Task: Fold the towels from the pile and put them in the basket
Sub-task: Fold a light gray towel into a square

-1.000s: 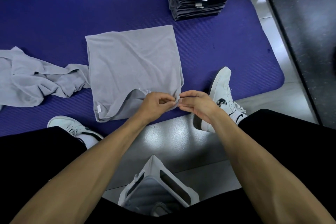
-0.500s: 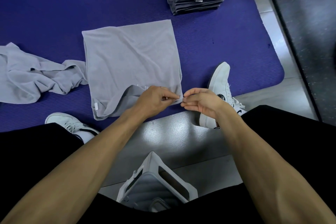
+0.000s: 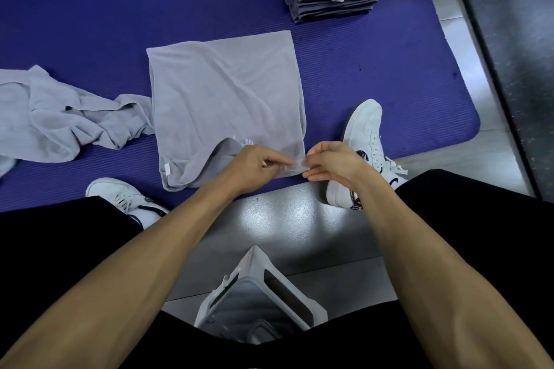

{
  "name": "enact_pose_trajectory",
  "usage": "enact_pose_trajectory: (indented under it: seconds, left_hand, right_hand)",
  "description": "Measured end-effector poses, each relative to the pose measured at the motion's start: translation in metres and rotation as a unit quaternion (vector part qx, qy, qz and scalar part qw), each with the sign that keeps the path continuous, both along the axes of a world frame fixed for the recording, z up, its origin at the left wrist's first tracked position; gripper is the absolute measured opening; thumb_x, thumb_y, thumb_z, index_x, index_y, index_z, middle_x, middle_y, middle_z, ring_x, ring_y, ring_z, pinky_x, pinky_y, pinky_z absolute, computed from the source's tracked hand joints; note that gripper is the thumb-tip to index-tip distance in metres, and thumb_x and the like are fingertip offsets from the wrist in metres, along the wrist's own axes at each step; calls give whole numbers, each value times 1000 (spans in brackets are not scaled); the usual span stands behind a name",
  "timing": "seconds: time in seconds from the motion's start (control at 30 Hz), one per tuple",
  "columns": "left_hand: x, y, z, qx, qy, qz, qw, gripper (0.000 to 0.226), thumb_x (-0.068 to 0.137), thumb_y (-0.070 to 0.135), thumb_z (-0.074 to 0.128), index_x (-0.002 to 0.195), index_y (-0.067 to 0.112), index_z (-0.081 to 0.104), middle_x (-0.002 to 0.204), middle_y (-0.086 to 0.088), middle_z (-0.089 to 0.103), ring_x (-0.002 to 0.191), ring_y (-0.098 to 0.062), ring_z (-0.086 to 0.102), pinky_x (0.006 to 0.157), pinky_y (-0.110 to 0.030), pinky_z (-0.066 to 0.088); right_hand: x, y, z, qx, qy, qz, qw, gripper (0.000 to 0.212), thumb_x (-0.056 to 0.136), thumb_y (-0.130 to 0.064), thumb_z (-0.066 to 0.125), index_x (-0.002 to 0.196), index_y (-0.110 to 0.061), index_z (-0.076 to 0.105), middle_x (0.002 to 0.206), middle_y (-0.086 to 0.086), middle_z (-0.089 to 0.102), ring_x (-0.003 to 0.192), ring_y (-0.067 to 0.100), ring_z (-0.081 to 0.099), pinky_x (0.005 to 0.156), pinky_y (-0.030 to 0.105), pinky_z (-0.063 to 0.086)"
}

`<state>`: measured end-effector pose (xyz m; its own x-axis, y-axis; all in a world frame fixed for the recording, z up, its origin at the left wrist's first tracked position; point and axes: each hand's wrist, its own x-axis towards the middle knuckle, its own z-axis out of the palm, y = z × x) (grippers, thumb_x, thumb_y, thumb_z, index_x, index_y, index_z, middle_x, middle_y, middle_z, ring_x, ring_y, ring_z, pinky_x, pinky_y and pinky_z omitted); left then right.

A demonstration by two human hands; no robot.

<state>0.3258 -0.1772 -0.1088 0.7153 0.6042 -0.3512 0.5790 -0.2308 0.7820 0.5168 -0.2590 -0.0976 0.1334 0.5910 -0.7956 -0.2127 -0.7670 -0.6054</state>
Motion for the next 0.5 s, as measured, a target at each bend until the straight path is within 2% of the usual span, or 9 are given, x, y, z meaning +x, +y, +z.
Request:
enact_pose_trajectory:
  seconds: [0.07, 0.1, 0.2, 0.23, 0.33, 0.4, 0.43, 0.5]
  left_hand:
    - [-11, 1, 3, -11, -7, 80, 997, 20, 89, 2, 64, 101, 11, 78, 92, 1, 75, 78, 10, 62, 76, -6, 43]
    - [-19, 2, 3, -14, -10, 120, 993, 20, 89, 0, 64, 99, 11, 78, 91, 1, 75, 79, 9, 63, 76, -7, 44]
    - [-51, 6, -4, -43, 8, 244, 969, 23, 90, 6, 63, 90, 25, 76, 86, -5, 75, 81, -20, 67, 83, -34, 52]
    - [-63, 6, -8, -57, 16, 279, 958, 25, 90, 6, 62, 87, 28, 74, 83, -6, 74, 77, -21, 66, 83, -38, 53]
    - [-98, -2, -13, -76, 32, 376, 923, 27, 93, 3, 60, 82, 27, 70, 75, 5, 71, 71, -8, 66, 89, -40, 56]
    - [-123, -9, -19, -89, 33, 452, 887, 28, 93, 4, 62, 78, 27, 70, 73, 4, 70, 73, -13, 67, 89, -44, 57]
    - [-135, -12, -21, -93, 40, 483, 870, 27, 92, 6, 62, 78, 27, 71, 73, 2, 71, 73, -15, 66, 88, -45, 57]
    - [-154, -16, -27, -88, 63, 519, 848, 21, 91, 11, 65, 79, 27, 72, 78, -2, 72, 75, -18, 67, 86, -47, 58]
  right_hand:
    - [-5, 10, -1, 10, -60, 26, 998, 17, 87, 0, 65, 80, -13, 57, 71, 8, 61, 62, 18, 67, 63, 28, 59]
    - [-9, 16, -1, 19, -84, 41, 995, 17, 88, 1, 61, 79, -14, 58, 70, 6, 60, 59, 16, 64, 63, 28, 57]
    - [-34, 38, -3, 52, -119, 108, 986, 31, 88, 3, 49, 77, -16, 71, 67, 4, 60, 56, 13, 55, 59, 24, 51]
    - [-45, 45, -4, 62, -125, 131, 982, 33, 86, 2, 48, 75, -16, 74, 65, 4, 61, 56, 13, 54, 58, 25, 49]
    - [-80, 66, -17, 66, -151, 171, 971, 27, 86, -4, 52, 77, -12, 76, 65, -2, 65, 62, 13, 58, 65, 27, 51]
    - [-100, 76, -30, 61, -187, 195, 961, 25, 87, -6, 51, 82, -5, 75, 78, 6, 72, 77, 21, 67, 76, 33, 56]
    - [-109, 79, -35, 57, -195, 197, 959, 25, 86, -4, 49, 84, 0, 74, 82, 12, 73, 83, 25, 69, 77, 36, 56]
    - [-123, 82, -43, 47, -188, 188, 963, 24, 84, -2, 47, 88, 8, 69, 87, 21, 71, 77, 28, 69, 62, 32, 58]
